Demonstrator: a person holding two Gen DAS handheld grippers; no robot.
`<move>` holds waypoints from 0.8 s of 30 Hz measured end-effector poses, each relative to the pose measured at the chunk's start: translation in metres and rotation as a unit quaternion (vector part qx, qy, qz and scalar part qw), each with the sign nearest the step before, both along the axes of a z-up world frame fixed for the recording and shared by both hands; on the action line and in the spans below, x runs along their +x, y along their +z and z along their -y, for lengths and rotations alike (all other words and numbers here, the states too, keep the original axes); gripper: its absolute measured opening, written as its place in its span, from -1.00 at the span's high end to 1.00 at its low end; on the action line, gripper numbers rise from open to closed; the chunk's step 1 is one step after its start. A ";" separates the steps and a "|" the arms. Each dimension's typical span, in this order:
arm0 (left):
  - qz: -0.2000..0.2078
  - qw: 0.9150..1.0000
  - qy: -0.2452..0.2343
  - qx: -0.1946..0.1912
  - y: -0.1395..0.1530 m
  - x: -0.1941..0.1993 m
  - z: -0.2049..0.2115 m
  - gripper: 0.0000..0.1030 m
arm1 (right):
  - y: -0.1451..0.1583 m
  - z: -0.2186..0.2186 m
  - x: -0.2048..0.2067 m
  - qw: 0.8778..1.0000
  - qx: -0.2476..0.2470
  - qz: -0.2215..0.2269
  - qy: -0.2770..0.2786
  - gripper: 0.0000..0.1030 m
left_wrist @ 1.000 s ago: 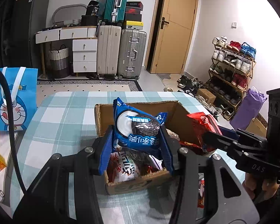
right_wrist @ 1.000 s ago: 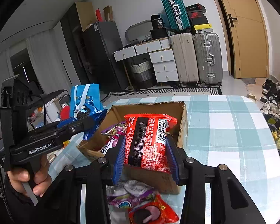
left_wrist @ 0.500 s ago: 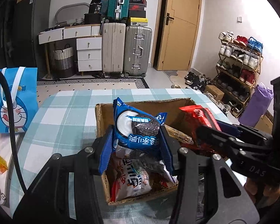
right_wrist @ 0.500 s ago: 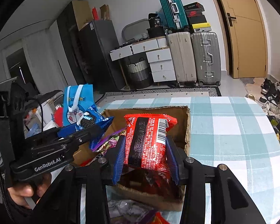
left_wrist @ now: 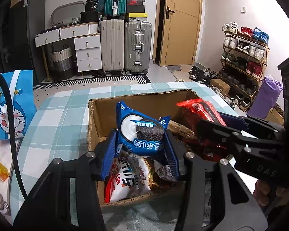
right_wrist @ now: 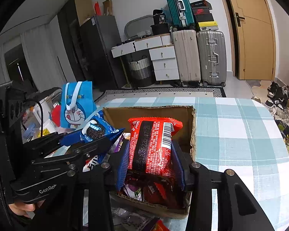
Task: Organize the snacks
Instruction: 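Open both grippers to drop the bags into the box, then grasp the red Oreo pack with the right gripper while the left approaches the silver candy bag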
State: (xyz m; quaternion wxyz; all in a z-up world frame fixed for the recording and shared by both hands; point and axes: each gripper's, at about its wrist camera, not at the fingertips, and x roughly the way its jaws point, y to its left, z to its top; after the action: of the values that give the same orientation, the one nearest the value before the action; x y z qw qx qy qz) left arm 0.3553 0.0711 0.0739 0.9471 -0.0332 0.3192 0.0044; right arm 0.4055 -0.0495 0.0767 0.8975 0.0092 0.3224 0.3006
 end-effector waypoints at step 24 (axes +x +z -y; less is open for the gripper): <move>0.012 1.000 -0.013 0.014 0.014 -0.110 0.021 -0.99 | 0.017 0.076 -0.075 1.000 0.001 0.005 -0.024 -0.99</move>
State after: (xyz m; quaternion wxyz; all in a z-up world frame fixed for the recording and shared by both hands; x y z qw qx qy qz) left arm 0.2448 0.0504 0.0874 0.9511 -0.0159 0.3084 -0.0038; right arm 0.3300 -0.1254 0.0941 0.9058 0.0163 0.3178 0.2797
